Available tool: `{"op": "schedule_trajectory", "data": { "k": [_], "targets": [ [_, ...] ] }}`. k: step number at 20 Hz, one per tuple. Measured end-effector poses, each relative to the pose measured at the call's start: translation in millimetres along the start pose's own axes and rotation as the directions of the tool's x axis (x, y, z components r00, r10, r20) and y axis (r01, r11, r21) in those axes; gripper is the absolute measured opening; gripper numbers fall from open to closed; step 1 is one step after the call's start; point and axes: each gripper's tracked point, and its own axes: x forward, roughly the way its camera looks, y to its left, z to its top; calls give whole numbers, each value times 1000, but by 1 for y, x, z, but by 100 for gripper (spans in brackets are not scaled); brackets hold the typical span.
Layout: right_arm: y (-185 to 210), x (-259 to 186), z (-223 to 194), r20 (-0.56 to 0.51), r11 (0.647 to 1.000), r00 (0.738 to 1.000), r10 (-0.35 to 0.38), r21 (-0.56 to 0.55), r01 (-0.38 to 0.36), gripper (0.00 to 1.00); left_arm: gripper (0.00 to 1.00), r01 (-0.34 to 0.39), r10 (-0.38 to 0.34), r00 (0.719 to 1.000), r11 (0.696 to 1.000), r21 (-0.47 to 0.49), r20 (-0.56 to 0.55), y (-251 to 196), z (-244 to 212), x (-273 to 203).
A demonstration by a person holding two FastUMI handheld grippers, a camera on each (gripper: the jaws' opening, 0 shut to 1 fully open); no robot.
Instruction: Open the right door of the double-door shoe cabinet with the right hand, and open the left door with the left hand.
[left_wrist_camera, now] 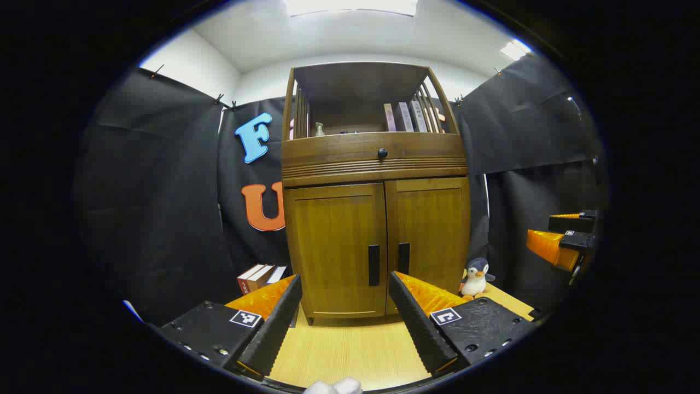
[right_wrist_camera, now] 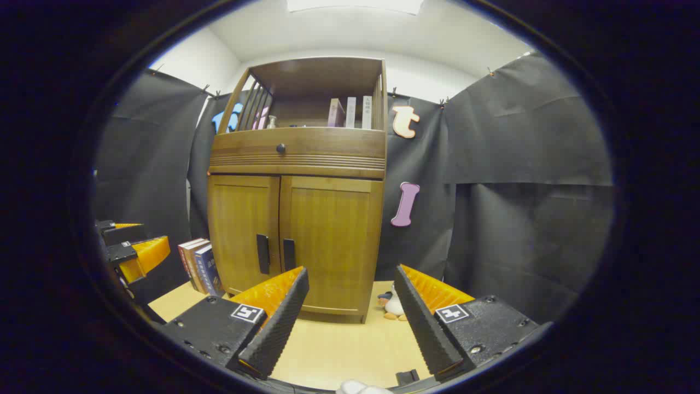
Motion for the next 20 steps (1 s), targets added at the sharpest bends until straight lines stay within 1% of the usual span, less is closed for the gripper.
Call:
{"op": "schedule_trajectory", "data": {
  "k": [10,20],
  "targets": [
    [8,-5,-10,-17,1000,1000,1,5,-1,100,96,-9,9,1000,1000,14,-9,14,-1,-7],
    [7,-8,-18,-34,1000,999,-21,21,22,100,96,9,-9,1000,1000,25,-13,16,0,-9]
  ]
}}
